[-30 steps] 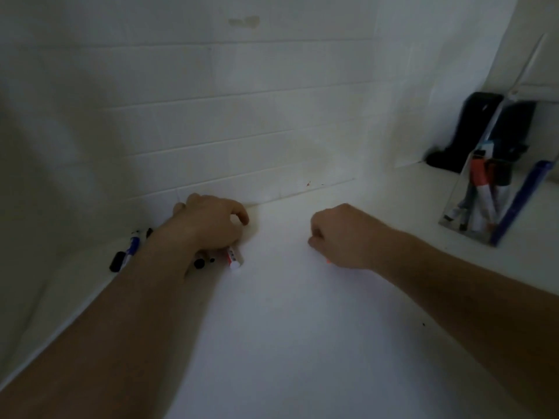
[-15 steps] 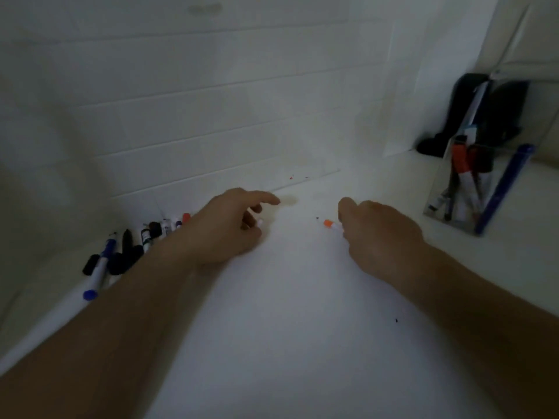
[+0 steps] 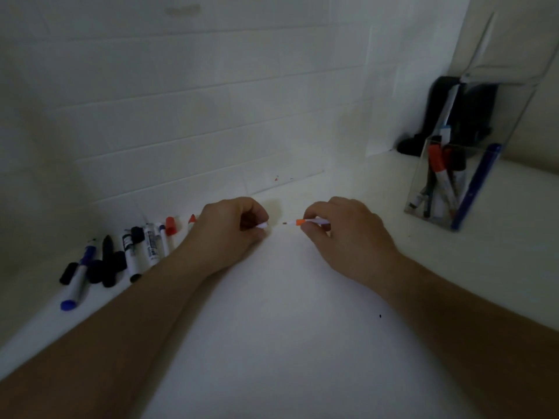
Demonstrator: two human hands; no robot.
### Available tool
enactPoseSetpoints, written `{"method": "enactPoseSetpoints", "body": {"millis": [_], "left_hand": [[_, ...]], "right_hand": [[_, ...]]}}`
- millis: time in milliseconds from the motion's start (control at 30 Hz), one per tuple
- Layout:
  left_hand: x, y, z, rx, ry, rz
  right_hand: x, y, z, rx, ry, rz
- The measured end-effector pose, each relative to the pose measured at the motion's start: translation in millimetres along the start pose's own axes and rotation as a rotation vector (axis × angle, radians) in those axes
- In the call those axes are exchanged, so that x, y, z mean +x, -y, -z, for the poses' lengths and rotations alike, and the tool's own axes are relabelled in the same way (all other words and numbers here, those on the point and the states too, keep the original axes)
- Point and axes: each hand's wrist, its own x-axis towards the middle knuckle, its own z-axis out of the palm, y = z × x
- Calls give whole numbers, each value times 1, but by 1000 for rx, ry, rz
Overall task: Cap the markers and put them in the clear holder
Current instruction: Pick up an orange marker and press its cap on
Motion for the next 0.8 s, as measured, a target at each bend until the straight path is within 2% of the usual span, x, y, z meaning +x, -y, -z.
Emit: {"method": "enactPoseSetpoints", "body": {"millis": [200,633,800], "left_hand": [[0,-5,-3,-15,-9,-32],[-4,-20,-10,-57,26,-143],[-2,-27,-12,115,82,-187]], "right_hand": [[1,-1,-1,-9,-52,3],[0,0,-4,-7,-59,63],[1,-2,-2,-54,-95,113]]}}
